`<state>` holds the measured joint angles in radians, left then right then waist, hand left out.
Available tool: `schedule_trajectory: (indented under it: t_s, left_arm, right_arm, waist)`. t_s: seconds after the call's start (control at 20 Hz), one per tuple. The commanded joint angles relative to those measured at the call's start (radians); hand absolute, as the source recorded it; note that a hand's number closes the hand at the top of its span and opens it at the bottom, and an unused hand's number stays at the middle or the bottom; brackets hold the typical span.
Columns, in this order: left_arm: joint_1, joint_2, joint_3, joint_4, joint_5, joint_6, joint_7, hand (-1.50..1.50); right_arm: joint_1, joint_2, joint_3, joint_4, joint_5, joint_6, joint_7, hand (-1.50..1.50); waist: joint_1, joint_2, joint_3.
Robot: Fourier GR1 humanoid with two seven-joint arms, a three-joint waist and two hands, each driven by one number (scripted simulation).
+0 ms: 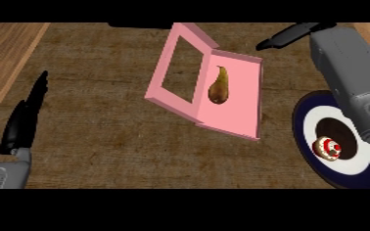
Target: Pick the pear from the plate and place it in the cardboard box
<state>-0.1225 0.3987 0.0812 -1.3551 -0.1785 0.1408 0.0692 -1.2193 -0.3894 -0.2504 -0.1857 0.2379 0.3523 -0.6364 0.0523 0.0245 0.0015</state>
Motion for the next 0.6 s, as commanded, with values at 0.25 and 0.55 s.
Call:
schedule_trajectory:
  t_s: [0.25, 0.55]
  left_arm:
    - [-0.019, -0.002, -0.002, 0.002, -0.001, -0.014, 0.001, 0.0]
    - [-0.031, -0.028, -0.019, -0.005, -0.009, -0.005, 0.002, 0.0]
  right_arm:
    - [0.09, -0.227, 0.001, 0.026, 0.024, 0.141, -0.113, -1.5]
    - [0.1, -0.333, 0.028, 0.022, 0.054, 0.231, -0.117, -1.5]
  waist:
    - [0.025, 0.017, 0.003]
    - [0.038, 0.023, 0.005]
